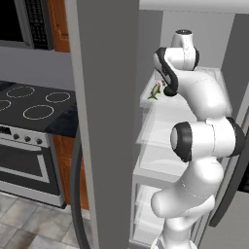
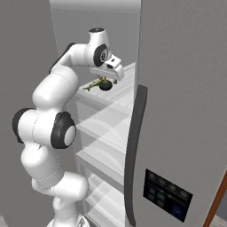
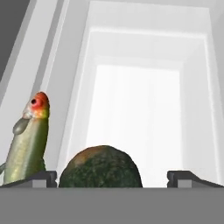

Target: Take the cheese, fish, and squash from the fridge and place them on the plate on the dining counter to create an appetizer plate.

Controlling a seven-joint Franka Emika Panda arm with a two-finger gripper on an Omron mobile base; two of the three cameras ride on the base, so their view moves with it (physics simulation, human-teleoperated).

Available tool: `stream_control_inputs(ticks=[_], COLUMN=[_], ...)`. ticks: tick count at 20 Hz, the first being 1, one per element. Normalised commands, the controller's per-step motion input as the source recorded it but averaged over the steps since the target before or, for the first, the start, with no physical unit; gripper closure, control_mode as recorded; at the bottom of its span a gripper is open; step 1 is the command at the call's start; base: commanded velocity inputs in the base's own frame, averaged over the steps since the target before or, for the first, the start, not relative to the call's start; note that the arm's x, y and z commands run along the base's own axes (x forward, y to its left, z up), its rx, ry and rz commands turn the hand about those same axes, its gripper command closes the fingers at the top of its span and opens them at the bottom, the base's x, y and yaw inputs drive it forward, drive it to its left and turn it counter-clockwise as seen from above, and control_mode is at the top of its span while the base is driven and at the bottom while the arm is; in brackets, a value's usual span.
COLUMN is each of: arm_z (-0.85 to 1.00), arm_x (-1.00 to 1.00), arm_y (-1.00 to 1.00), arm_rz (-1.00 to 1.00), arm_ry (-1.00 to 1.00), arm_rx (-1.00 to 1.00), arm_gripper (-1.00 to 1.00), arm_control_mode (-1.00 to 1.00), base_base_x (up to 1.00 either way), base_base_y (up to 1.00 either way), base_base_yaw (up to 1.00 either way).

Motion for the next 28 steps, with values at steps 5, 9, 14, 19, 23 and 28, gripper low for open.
stream_control_inputs(ticks=[5,9,14,19,23,28], arm_z=[-0.17,-0.12,-0.15,-0.19,-0.19,-0.22], arm_x=[0.0,0.04,0.01,0.0,0.0,0.0], arm_y=[-0.01,0.0,0.0,0.0,0.0,0.0], arm_rz=[0.05,0.05,0.06,0.03,0.0,0.0], arm_ry=[0.0,0.0,0.0,0.0,0.0,0.0], arm_rx=[-0.01,0.0,0.0,0.0,0.0,0.0], arm_gripper=[-1.0,-1.0,-1.0,-1.0,-1.0,-1.0], arm_control_mode=[-1.0,-1.0,-1.0,-1.0,-1.0,-1.0], base_base_x=[0.0,0.0,0.0,0.0,0.0,0.0], base_base_y=[0.0,0.0,0.0,0.0,0.0,0.0], base_base_yaw=[0.0,0.0,0.0,0.0,0.0,0.0])
